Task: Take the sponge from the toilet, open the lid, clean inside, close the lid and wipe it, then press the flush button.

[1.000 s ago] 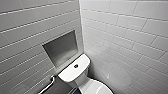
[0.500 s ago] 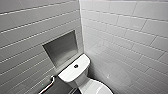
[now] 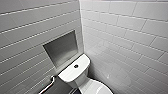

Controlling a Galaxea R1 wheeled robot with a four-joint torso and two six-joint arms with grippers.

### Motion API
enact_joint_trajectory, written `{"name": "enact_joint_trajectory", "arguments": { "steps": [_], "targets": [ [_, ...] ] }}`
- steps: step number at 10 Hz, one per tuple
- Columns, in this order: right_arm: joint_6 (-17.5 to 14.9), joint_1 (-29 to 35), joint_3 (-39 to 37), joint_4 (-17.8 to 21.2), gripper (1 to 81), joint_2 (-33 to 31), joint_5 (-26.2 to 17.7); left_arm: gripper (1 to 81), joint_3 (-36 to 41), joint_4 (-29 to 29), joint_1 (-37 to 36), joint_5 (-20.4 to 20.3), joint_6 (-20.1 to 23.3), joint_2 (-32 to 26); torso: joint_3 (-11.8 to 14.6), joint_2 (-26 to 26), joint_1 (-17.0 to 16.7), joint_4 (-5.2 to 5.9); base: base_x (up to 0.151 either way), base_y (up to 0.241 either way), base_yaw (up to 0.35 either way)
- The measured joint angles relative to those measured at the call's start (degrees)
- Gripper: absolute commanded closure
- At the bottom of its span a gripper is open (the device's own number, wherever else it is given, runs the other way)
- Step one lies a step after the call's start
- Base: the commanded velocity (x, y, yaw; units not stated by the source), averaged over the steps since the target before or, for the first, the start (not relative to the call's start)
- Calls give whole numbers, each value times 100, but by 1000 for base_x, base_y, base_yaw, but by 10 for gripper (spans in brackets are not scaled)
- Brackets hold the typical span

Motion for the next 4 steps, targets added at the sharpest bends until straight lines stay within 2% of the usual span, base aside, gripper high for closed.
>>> {"name": "enact_joint_trajectory", "arguments": {
  "steps": [4],
  "targets": [
    [28, -6, -41, -72, 811, 35, -1, 811, -1303, 108, 418, -107, -2, 1125, 2, -2, -5, 0, 0, 0, 0]
  ]
}}
